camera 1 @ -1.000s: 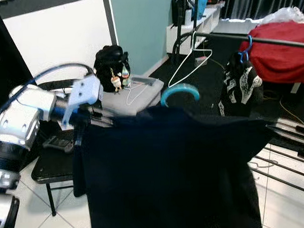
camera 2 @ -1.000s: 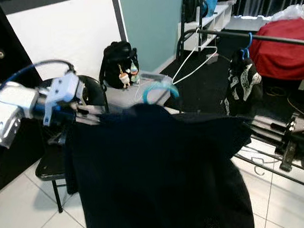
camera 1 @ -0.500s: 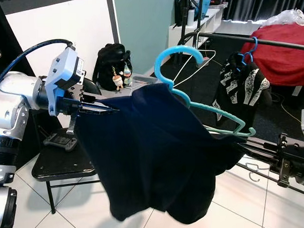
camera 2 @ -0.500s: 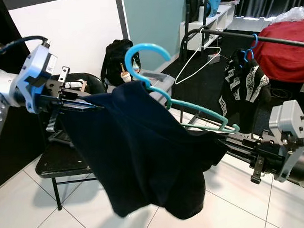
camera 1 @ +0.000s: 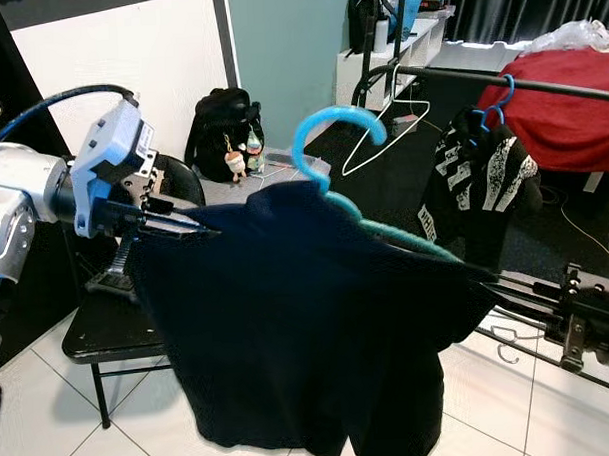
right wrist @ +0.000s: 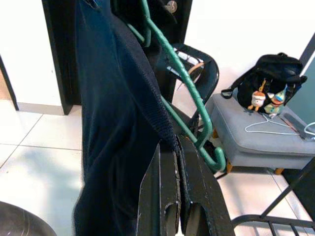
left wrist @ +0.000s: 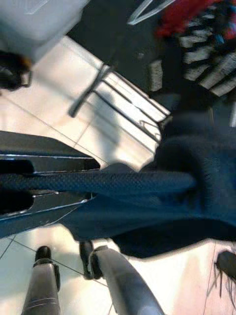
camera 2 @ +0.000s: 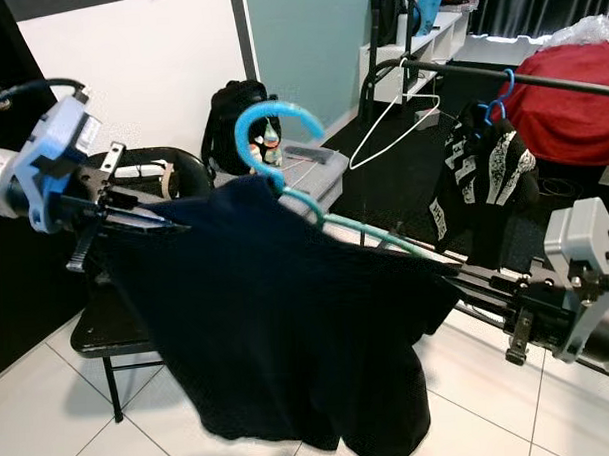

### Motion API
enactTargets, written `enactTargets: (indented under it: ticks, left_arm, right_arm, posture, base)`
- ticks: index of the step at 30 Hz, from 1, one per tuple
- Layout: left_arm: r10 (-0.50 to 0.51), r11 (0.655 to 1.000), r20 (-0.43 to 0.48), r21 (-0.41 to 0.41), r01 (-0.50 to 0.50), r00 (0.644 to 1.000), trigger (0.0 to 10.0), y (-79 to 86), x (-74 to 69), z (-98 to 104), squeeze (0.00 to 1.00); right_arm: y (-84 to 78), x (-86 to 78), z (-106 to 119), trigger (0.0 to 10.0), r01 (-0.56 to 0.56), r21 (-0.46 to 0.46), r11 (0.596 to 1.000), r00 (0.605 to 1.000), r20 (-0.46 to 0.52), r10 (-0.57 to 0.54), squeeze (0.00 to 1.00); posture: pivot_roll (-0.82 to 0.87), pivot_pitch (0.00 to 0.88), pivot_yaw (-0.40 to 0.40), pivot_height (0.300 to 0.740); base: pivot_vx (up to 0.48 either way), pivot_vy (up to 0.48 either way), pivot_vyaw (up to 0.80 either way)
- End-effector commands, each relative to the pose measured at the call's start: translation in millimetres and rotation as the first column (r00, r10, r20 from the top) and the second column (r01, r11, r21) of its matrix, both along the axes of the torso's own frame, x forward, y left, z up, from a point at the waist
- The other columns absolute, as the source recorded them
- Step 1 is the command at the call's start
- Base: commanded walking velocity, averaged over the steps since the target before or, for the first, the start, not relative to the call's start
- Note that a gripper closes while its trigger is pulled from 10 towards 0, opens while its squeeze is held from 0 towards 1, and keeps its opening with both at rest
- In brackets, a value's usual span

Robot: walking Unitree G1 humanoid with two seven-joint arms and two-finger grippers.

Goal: Hang hanger

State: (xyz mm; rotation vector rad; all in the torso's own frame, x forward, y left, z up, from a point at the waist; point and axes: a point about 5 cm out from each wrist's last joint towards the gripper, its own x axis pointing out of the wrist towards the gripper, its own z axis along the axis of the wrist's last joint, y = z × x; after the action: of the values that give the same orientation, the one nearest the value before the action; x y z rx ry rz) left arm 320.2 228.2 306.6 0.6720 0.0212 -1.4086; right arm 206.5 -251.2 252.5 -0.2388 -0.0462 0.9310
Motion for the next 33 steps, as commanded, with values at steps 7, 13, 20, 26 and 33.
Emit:
enactTargets:
  ticks: [7,13,20,26,33]
  left_arm:
    - [0.103,0.990,0.006,0.100,-0.103,0.995,2.9,23.3,1.3,5,0.00]
    - [0.167,0.972,-0.035,0.175,-0.158,0.985,3.1,37.2,-2.3,1,0.00]
    - [0.165,0.963,-0.030,0.222,-0.154,0.986,3.7,38.9,-3.2,1,0.00]
    - [0.230,0.961,0.305,-0.222,-0.166,0.924,3.7,-10.5,29.2,28,0.00]
    - [0.106,0.863,0.315,-0.500,0.071,0.943,5.2,-53.5,25.6,39,0.00]
  right_arm:
    - [-4.1,0.1,7,0.0,0.026,-0.011,1.000,0.999,0.033,-0.026,0.00]
    - [-6.6,-1.8,8,0.0,0.028,-0.027,0.999,0.999,0.033,-0.027,0.00]
    - [-8.9,-2.6,12,0.0,0.036,-0.034,0.999,0.998,0.046,-0.034,0.00]
    - [49.2,13.7,-7,0.0,-0.093,0.127,0.988,0.995,0.034,0.089,0.00]
    - [114.3,47.4,-35,10.0,-0.045,0.275,0.960,0.998,-0.035,0.057,1.00]
  posture:
    - [-0.17,0.000,0.032,0.740]
    - [-0.18,0.000,0.032,0.740]
    - [-0.18,0.000,0.041,0.740]
    - [-0.21,0.000,0.060,0.740]
    - [-0.20,0.000,0.070,0.740]
  base:
    - [0.000,0.000,0.00]
    - [0.000,0.000,0.00]
    - [0.000,0.000,0.00]
    - [0.000,0.000,0.00]
    - [0.000,0.000,0.00]
